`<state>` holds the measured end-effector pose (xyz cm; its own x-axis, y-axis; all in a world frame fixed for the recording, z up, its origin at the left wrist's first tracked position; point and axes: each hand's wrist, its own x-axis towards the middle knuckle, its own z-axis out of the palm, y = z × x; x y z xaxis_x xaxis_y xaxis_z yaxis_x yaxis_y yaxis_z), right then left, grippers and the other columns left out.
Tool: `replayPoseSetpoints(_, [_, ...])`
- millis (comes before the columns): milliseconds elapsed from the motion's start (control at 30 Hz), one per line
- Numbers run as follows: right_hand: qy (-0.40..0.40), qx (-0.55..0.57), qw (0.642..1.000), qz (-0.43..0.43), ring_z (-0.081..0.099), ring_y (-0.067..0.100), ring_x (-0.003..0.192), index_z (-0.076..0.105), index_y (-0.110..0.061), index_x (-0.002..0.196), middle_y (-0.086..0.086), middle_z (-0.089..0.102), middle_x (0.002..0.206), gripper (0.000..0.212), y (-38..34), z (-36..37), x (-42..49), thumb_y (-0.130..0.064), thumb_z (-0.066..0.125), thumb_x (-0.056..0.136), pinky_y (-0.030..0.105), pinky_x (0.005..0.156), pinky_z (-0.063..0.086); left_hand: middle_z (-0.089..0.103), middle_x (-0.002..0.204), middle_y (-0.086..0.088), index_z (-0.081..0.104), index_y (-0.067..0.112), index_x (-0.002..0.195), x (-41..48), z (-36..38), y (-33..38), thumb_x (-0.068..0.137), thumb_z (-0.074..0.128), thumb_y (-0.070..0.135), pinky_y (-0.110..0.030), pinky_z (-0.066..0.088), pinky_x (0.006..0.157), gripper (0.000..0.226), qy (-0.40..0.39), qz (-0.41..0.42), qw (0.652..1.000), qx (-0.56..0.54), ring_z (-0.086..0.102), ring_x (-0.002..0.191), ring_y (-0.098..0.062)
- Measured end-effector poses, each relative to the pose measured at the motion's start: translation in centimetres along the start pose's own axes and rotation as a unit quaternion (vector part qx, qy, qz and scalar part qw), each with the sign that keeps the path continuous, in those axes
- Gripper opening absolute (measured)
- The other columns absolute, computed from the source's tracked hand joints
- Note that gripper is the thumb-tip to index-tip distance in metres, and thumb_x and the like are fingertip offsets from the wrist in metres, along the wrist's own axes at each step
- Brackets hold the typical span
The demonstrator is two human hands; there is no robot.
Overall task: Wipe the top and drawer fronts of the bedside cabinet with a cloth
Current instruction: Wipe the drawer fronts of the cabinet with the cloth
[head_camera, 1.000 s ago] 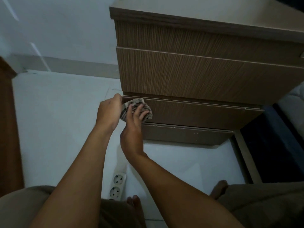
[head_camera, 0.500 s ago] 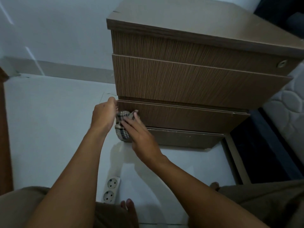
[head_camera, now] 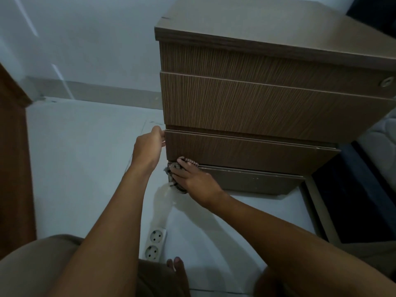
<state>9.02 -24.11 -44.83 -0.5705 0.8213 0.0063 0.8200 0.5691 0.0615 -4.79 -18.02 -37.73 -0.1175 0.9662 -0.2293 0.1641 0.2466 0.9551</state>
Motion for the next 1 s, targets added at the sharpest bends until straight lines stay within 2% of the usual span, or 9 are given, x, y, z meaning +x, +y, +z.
replayPoseSetpoints(133, [0.167, -0.054, 0.984, -0.019, 0.039, 0.033, 0.135, 0.056, -0.010, 0.130, 0.006, 0.047, 0.144, 0.046, 1.0, -0.3, -1.0, -0.012, 0.033, 0.091, 0.045, 0.111, 0.019, 0.072, 0.097, 0.003, 0.070, 0.019, 0.084, 0.2, 0.0, -0.2, 0.086, 0.032, 0.034, -0.031, 0.046, 0.083, 0.041, 0.000, 0.004, 1.000, 0.002, 0.067, 0.092, -0.013])
replayPoseSetpoints(367, [0.028, -0.161, 0.986, -0.039, 0.024, 0.032, 0.143, 0.054, -0.009, 0.133, 0.008, 0.043, 0.147, 0.047, 5.3, 1.1, -1.5, -0.006, 0.058, 0.086, 0.046, 0.116, 0.016, 0.070, 0.102, 0.003, 0.068, 0.018, 0.091, 0.6, 0.3, -0.6, 0.087, 0.031, 0.040, -0.031, 0.039, 0.078, 0.044, 0.020, -0.002, 0.999, 0.027, 0.066, 0.096, -0.017])
replayPoseSetpoints(467, [-0.001, -0.003, 1.000, -0.025, 0.019, 0.023, 0.145, 0.044, -0.013, 0.142, 0.003, 0.037, 0.152, 0.058, 4.6, 2.5, -3.6, 0.003, 0.051, 0.087, 0.034, 0.117, 0.013, 0.071, 0.101, 0.000, 0.070, 0.011, 0.097, 0.8, 0.6, -0.7, 0.090, 0.032, 0.039, -0.027, 0.038, 0.066, 0.047, 0.044, -0.010, 0.999, 0.025, 0.065, 0.095, -0.018])
replayPoseSetpoints(533, [0.067, 0.186, 0.978, 0.073, 0.022, 0.012, 0.143, 0.039, -0.021, 0.145, -0.004, 0.035, 0.152, 0.070, 3.8, 3.2, -5.6, 0.008, 0.052, 0.083, 0.025, 0.117, 0.018, 0.068, 0.092, -0.004, 0.068, 0.006, 0.091, 0.5, 1.0, -0.9, 0.089, 0.035, 0.039, -0.027, 0.037, 0.063, 0.046, 0.069, -0.008, 0.997, 0.016, 0.063, 0.087, -0.020])
replayPoseSetpoints(667, [0.214, 0.411, 0.838, 0.288, 0.041, 0.002, 0.125, 0.046, -0.017, 0.139, -0.004, 0.046, 0.138, 0.060, 2.1, 4.9, -9.5, 0.012, 0.042, 0.087, 0.008, 0.106, 0.027, 0.064, 0.095, -0.001, 0.066, 0.016, 0.099, -1.2, 3.3, -1.9, 0.094, 0.044, 0.030, -0.029, 0.043, 0.071, 0.027, 0.075, 0.043, 0.996, 0.019, 0.057, 0.085, -0.017])
replayPoseSetpoints(733, [0.282, 0.437, 0.756, 0.398, 0.050, 0.012, 0.116, 0.052, -0.011, 0.132, 0.005, 0.053, 0.130, 0.049, 2.1, 6.1, -11.3, 0.011, 0.040, 0.089, 0.020, 0.104, 0.038, 0.064, 0.120, 0.002, 0.057, 0.022, 0.127, -1.9, 4.5, -2.6, 0.093, 0.047, 0.030, -0.035, 0.047, 0.094, 0.036, 0.056, 0.042, 0.997, 0.012, 0.059, 0.108, -0.019])
replayPoseSetpoints(833, [0.352, 0.477, 0.579, 0.560, 0.057, 0.028, 0.110, 0.054, -0.011, 0.125, 0.011, 0.060, 0.119, 0.038, 3.3, 7.1, -14.1, 0.003, 0.043, 0.091, 0.039, 0.097, 0.046, 0.052, 0.142, 0.002, 0.037, 0.027, 0.145, -2.2, 5.2, -3.5, 0.091, 0.052, 0.032, -0.044, 0.039, 0.109, 0.057, 0.039, 0.016, 0.999, 0.023, 0.049, 0.129, -0.023])
replayPoseSetpoints(900, [0.385, 0.478, 0.487, 0.622, 0.057, 0.031, 0.110, 0.052, -0.011, 0.124, 0.012, 0.060, 0.120, 0.032, 4.8, 7.1, -16.0, -0.003, 0.045, 0.094, 0.037, 0.096, 0.046, 0.051, 0.142, -0.001, 0.038, 0.024, 0.145, -2.0, 5.3, -4.1, 0.089, 0.052, 0.034, -0.045, 0.038, 0.110, 0.059, 0.038, -0.004, 0.999, 0.027, 0.048, 0.130, -0.026])
replayPoseSetpoints(1000, [0.431, 0.459, 0.407, 0.662, 0.054, 0.029, 0.116, 0.044, -0.010, 0.134, 0.013, 0.056, 0.129, 0.039, 7.3, 6.7, -18.2, -0.007, 0.047, 0.095, 0.026, 0.090, 0.040, 0.051, 0.142, -0.006, 0.040, 0.018, 0.144, -1.7, 5.8, -4.9, 0.092, 0.052, 0.031, -0.042, 0.038, 0.108, 0.055, 0.045, -0.034, 0.998, 0.029, 0.048, 0.129, -0.030])
